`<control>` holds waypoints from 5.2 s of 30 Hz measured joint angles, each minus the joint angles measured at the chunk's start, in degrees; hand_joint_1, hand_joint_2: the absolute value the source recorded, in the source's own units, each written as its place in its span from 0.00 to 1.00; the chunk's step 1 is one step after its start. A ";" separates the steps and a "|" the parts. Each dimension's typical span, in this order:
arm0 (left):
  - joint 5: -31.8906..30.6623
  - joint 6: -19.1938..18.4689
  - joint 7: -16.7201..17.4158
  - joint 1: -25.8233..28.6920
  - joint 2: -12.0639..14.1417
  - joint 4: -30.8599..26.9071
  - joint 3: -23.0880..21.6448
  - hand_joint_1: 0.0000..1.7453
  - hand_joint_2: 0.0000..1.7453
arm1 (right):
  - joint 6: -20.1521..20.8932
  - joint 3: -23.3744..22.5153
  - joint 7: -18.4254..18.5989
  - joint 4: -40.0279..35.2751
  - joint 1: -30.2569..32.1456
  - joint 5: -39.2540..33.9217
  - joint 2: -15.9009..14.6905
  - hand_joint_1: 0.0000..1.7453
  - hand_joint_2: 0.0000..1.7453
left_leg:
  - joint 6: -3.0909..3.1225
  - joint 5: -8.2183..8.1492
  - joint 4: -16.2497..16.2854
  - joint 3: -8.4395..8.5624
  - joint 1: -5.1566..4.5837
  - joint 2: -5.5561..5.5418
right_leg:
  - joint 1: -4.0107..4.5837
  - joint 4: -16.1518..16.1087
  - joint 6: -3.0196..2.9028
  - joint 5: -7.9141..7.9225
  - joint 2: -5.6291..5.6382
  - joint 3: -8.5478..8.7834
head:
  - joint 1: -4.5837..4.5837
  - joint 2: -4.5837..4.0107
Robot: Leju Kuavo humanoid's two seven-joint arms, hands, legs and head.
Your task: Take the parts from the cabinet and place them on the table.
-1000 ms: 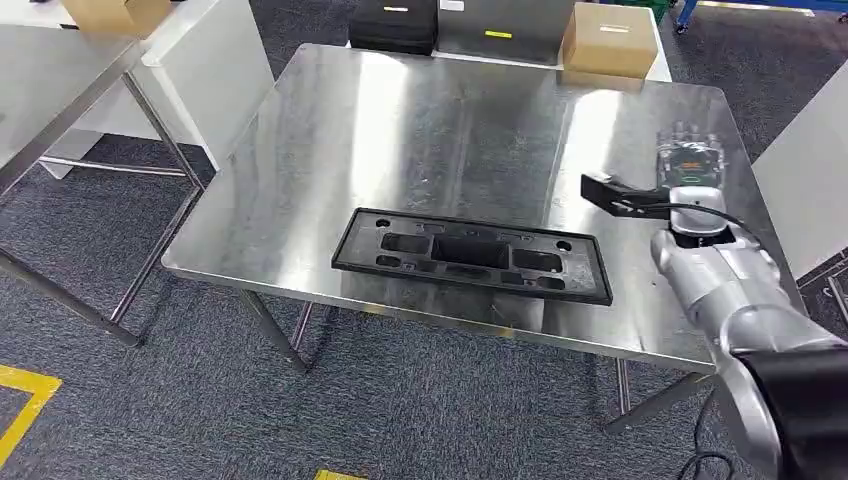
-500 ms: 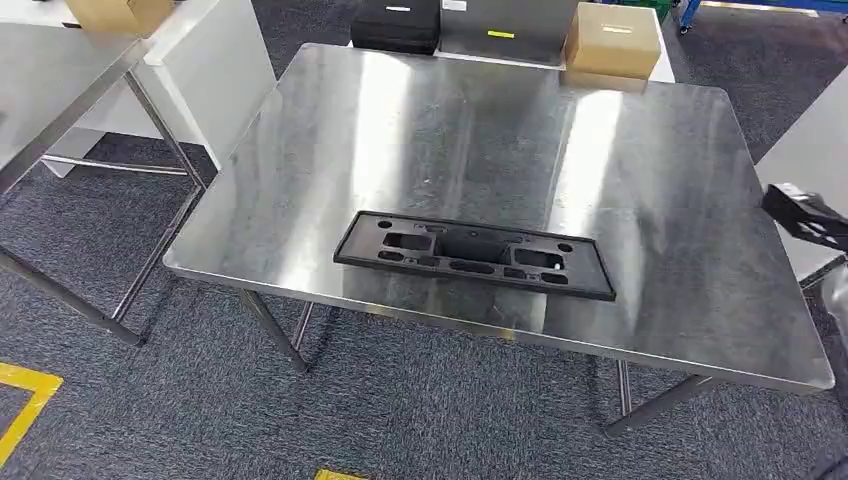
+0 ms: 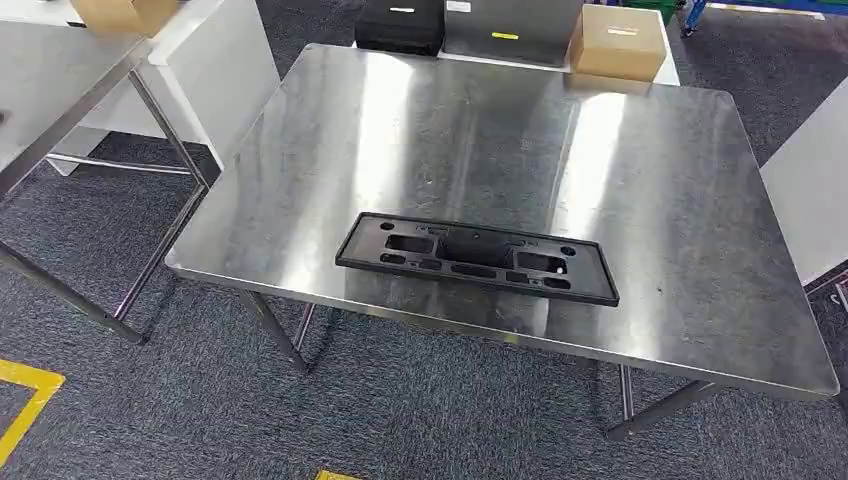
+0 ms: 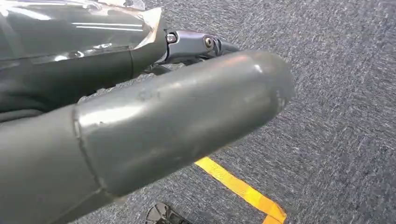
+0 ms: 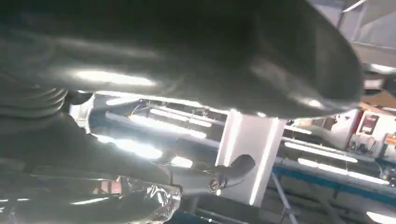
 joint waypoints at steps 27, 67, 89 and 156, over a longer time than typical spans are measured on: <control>-8.87 -7.91 7.08 -0.21 0.18 0.15 -0.46 0.00 0.00 | 1.92 -47.20 -11.80 -1.88 20.14 15.57 45.54 0.00 0.00 | -0.65 -0.79 -0.12 1.67 0.02 0.68 | 0.36 0.02 0.01 -0.77 0.72 1.17 | 0.00 0.00; -17.07 -12.46 7.02 0.07 6.49 0.24 -8.46 0.00 0.00 | 21.66 -55.03 -18.34 7.70 16.53 12.83 54.73 0.00 1.00 | 2.19 -2.49 -3.10 7.32 -0.86 1.96 | -0.04 3.04 0.27 -1.01 0.35 -2.07 | -0.22 0.00; -16.53 -11.02 6.47 0.80 5.14 0.33 -8.24 0.00 0.00 | 21.60 -54.64 -16.26 7.72 16.74 13.88 53.77 0.00 1.00 | -1.58 -4.09 13.15 -3.44 0.58 1.67 | -0.78 -0.09 -1.24 -6.01 3.05 7.80 | 0.09 0.00; -18.05 -11.41 6.84 0.00 4.68 0.37 -7.67 0.00 0.00 | 23.48 -53.11 -13.38 7.81 15.66 16.66 53.42 0.00 0.00 | -2.69 -5.39 0.95 7.12 1.38 0.54 | -1.30 0.75 2.77 1.21 0.38 0.34 | 0.07 0.00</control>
